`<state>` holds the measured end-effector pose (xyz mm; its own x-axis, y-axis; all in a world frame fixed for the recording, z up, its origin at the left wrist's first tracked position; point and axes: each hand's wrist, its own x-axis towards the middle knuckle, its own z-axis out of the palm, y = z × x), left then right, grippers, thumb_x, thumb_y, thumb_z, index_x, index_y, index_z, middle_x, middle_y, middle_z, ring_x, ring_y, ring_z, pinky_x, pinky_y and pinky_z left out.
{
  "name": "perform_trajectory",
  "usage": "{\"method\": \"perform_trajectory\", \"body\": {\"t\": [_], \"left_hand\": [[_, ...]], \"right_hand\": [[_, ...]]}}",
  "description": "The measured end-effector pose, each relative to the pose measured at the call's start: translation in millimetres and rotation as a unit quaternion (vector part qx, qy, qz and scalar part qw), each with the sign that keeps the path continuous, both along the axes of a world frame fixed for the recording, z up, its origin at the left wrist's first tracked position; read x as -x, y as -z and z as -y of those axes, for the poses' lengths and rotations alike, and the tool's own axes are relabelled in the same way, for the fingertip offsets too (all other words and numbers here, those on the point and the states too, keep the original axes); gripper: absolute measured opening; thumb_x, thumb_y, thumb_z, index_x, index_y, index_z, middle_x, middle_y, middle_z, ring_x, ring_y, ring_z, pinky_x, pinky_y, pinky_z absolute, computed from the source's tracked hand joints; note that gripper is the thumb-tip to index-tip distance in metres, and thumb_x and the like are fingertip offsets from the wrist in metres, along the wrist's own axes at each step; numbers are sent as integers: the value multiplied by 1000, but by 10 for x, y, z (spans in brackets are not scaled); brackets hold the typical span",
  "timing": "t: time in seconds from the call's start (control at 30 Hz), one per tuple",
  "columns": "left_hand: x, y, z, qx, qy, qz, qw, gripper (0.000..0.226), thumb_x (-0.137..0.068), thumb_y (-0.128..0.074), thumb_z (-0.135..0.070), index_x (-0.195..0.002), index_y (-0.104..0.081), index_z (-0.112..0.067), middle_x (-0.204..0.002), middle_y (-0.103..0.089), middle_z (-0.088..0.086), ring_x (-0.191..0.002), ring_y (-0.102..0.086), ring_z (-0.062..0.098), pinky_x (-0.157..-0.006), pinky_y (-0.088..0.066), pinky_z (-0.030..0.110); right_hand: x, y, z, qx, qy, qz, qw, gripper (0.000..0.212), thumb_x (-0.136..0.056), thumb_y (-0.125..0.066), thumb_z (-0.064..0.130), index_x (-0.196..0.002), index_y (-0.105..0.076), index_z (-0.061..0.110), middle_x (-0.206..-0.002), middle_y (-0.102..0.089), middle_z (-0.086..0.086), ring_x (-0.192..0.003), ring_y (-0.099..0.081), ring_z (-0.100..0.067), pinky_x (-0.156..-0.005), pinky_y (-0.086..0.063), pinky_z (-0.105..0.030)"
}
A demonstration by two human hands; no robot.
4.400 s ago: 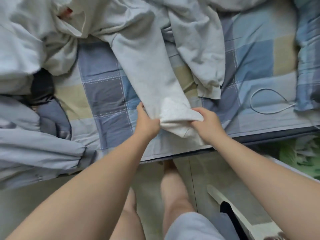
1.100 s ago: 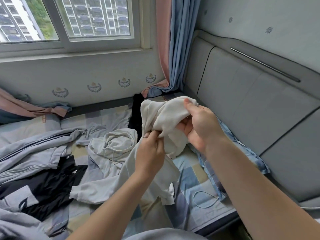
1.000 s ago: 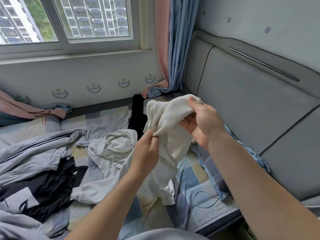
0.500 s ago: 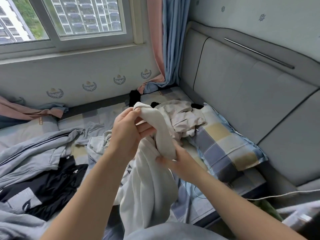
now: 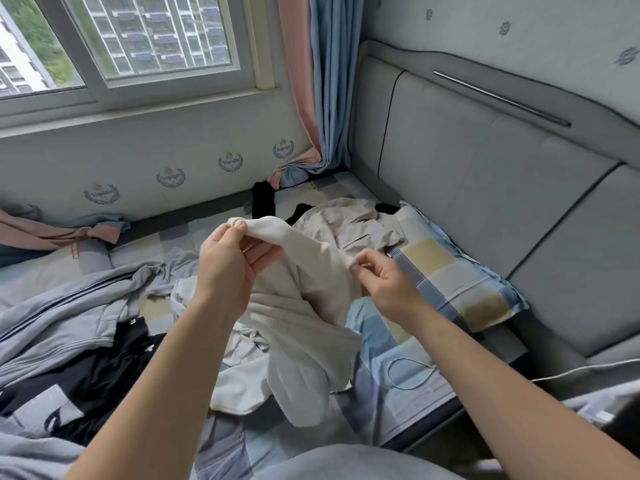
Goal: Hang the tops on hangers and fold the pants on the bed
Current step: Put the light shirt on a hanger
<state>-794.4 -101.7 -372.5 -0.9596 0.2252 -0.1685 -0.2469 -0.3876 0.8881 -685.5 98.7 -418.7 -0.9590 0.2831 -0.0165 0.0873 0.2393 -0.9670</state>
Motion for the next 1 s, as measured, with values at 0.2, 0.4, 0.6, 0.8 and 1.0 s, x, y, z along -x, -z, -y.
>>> {"method": "perform_trajectory", "body": {"t": [0.2, 0.4, 0.6, 0.8, 1.0], "left_hand": [[-269, 465, -91, 346, 36, -180, 920, 36, -94, -67, -36, -125, -57, -22, -131, -60, 3, -127, -54, 27, -108, -44, 51], [-837, 1358, -166, 320, 159, 153, 921, 118, -67, -88, -50, -157, -18, -18, -157, -35, 5, -139, -42, 30, -110, -40, 51], [-1011, 1452, -591, 145, 317, 223, 910, 37, -88, -70, -16, -123, -60, -11, -112, -67, 12, -94, -66, 26, -86, -56, 39], [-885, 1262, -623, 46, 241, 251, 936, 33, -96, -51, 7, -129, -53, 2, -91, -62, 15, -67, -63, 23, -57, -58, 32], [-628, 761, -591, -70, 194, 218, 954, 34, -99, -45, 6, -132, -50, -1, -94, -67, 14, -72, -68, 21, -59, -60, 30]], "right_hand": [[114, -539, -100, 91, 58, -47, 993, 24, -105, -49, 16, -84, -60, 15, -77, -62, -11, -67, -62, -24, -56, -56, -42], [271, -787, -149, 164, 72, -86, 980, 21, -105, -47, 14, -88, -59, 15, -72, -67, -2, -65, -66, -18, -58, -56, -34], [279, -814, -295, 230, 128, -103, 959, 22, -105, -46, 12, -87, -60, 13, -73, -70, -3, -66, -69, -18, -59, -57, -32], [94, -496, -522, 196, 151, -31, 968, 15, -103, -53, 10, -114, -63, 14, -117, -66, -10, -111, -63, -25, -100, -52, -40], [-279, -142, -389, 153, 51, 46, 986, 30, -100, -58, 18, -129, -57, 28, -133, -63, 7, -126, -57, -13, -106, -46, -39]]}}
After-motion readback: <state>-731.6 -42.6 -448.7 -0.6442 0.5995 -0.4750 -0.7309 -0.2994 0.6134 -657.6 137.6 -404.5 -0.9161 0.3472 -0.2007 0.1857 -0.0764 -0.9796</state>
